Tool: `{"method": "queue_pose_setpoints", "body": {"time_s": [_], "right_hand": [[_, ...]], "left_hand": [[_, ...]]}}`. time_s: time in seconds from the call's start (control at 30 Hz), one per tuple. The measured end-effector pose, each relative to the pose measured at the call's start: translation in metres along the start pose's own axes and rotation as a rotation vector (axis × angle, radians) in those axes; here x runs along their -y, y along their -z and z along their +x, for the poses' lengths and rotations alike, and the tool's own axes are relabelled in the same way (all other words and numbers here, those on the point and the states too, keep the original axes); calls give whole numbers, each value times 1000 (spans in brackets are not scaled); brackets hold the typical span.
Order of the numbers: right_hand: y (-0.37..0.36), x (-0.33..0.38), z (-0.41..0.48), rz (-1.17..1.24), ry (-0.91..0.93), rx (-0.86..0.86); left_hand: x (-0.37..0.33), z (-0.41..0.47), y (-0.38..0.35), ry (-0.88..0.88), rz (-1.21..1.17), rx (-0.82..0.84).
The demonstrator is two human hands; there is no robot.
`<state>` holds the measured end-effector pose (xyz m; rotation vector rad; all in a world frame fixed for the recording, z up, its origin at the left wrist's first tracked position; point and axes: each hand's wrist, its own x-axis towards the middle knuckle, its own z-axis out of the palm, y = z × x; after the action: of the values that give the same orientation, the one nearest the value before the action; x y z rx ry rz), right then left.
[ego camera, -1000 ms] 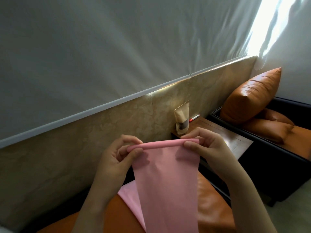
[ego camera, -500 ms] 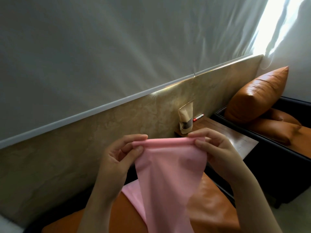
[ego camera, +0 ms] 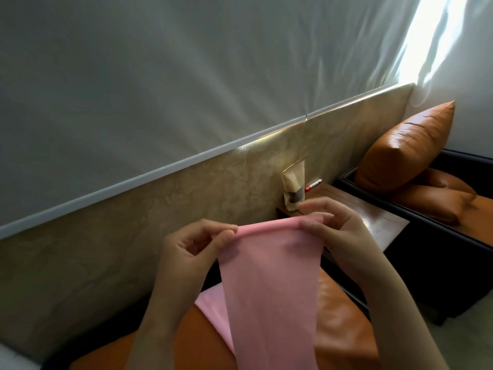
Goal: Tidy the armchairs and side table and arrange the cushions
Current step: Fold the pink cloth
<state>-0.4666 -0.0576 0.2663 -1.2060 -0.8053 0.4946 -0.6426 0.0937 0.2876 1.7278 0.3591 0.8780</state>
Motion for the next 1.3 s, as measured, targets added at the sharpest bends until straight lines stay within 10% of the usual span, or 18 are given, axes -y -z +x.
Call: {"method": "queue_pose_setpoints", "body": {"time_s": [1.3], "right_hand": [[5, -2, -4, -64, -5, 29]], "left_hand": [[9, 1, 4, 136, -30, -10]]}}
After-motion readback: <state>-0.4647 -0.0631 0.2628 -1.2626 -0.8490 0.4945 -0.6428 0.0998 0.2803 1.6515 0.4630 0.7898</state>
